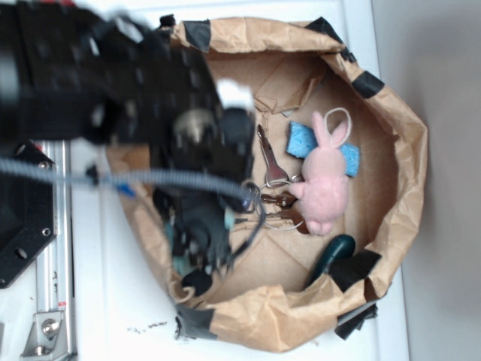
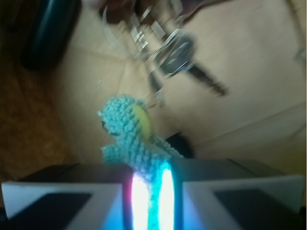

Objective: Grab the blue cloth.

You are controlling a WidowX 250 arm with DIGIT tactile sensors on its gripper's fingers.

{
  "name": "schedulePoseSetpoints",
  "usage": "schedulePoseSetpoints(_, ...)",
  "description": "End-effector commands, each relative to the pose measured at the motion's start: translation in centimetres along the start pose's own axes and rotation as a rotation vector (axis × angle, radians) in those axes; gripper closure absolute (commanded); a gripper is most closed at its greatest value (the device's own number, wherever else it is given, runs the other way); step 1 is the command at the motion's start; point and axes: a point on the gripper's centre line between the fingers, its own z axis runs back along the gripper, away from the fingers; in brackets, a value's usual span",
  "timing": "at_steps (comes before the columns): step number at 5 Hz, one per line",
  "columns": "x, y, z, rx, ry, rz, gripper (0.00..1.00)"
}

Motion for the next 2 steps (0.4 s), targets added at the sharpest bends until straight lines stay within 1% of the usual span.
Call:
schedulePoseSetpoints(1, 1.4, 0.6, 5.8, 0.193, -0.083, -0.223, 1.0)
schedulePoseSetpoints(2, 2.1, -1.7, 6.2, 0.332, -0.117, -0.348, 1.0)
